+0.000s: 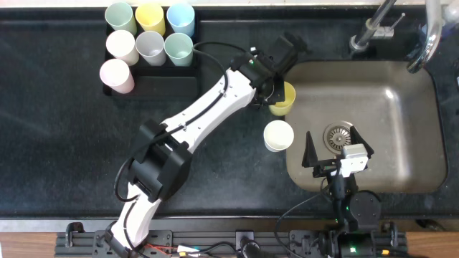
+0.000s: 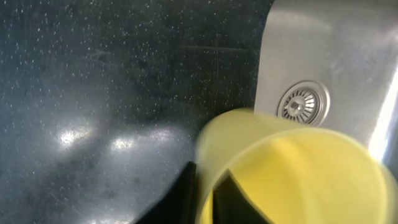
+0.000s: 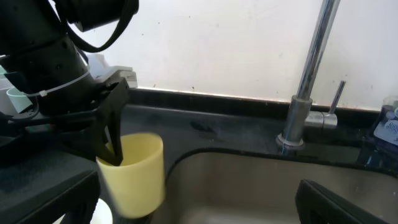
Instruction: Store Cups
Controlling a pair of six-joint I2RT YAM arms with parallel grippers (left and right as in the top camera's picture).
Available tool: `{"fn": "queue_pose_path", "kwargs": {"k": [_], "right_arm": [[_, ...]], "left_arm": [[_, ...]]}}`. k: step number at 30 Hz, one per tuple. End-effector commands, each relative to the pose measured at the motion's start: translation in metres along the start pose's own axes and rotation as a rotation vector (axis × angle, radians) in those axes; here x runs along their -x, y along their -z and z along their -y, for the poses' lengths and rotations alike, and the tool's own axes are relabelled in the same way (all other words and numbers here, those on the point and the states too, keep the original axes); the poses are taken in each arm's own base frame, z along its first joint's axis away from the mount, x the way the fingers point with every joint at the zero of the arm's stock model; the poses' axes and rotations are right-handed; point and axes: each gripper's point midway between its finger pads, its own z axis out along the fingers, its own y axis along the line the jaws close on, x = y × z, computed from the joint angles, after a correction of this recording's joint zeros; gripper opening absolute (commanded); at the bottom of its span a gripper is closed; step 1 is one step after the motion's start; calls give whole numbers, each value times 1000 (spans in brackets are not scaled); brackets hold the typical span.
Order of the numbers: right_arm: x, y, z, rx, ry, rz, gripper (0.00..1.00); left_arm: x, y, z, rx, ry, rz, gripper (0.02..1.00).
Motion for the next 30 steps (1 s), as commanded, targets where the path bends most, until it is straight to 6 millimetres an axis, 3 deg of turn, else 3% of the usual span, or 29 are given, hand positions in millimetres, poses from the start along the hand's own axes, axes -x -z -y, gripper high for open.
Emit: {"fn": "queue_pose_path", "kwargs": {"k": [1,6,10,12,15,18,24,30], "right_arm": [[-3,0,2,-11,0,3,996],[-3,0,2,-11,0,3,993],[-3,0,2,-11,0,2,996],[-3,0,2,-11,0,3,996],[-3,0,2,-11,0,3,996],[-3,0,2,-11,0,2,998],[-3,0,2,-11,0,3,996],[-3,0,2,-11,0,3,993]], "left_arm": [[4,2,7,-2,97,26,34],[19,27,9,2,300,149,34],[39,75,7,-21,502,325,36],[49,110,0,-36,613,428,34],[55,158,-21,-40,758,554,34],[50,191,-52,-3,899,629,34],[16,222,-113,142,1155,639,36],[21,243,-153,202,1230,660,36]]}}
